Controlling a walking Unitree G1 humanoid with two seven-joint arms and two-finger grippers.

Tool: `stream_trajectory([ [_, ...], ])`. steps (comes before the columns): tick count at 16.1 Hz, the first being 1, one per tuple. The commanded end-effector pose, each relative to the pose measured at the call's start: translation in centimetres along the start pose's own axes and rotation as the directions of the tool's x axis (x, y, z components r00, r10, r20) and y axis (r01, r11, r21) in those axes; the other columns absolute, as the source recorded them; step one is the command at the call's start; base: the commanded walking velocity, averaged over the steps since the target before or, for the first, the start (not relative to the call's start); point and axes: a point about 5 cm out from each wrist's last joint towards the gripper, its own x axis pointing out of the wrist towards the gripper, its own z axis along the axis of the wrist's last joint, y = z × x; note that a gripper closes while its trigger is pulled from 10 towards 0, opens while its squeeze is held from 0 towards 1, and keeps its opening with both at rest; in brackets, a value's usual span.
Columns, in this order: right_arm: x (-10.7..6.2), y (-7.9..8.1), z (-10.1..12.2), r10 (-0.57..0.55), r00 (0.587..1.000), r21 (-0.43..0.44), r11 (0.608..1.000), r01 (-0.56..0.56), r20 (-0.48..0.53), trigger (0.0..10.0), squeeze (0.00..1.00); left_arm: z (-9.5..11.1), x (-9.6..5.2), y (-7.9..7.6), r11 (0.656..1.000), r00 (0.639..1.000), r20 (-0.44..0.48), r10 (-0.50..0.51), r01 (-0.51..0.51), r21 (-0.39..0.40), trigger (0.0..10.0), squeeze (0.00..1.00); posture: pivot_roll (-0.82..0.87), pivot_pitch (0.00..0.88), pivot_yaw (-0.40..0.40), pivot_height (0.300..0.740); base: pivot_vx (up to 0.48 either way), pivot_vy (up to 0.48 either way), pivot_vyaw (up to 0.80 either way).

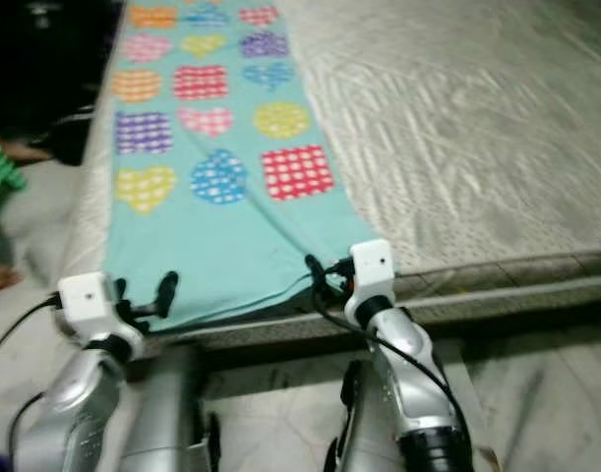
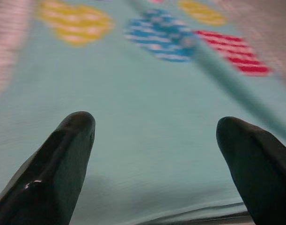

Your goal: Clean up the room

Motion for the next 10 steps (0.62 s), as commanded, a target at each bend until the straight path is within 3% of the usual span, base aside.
stream_trajectory([
  [1,-0.22,-0.08,-0.65,-0.007,1.000,0.013,1.000,0.007,-0.020,10.0,0.00,-0.42,-0.27,0.42,1.000,1.000,-0.019,0.010,-0.009,0.009,10.0,0.00,-0.03,0.192,-0.050,0.521,0.000,0.480,0.00],
  [6,-0.16,-0.05,-0.69,-0.009,1.000,0.013,1.000,0.009,-0.021,10.0,0.00,-0.41,-0.24,0.46,1.000,1.000,-0.016,0.010,-0.010,0.008,10.0,0.00,-0.03,0.191,-0.050,0.521,0.000,0.472,0.00],
  [10,-0.20,-0.07,-0.72,-0.011,1.000,0.014,1.000,0.011,-0.021,10.0,0.00,-0.41,-0.28,0.44,1.000,1.000,-0.012,0.006,-0.006,0.004,10.0,0.00,-0.03,0.193,-0.049,0.521,0.000,0.065,0.00],
])
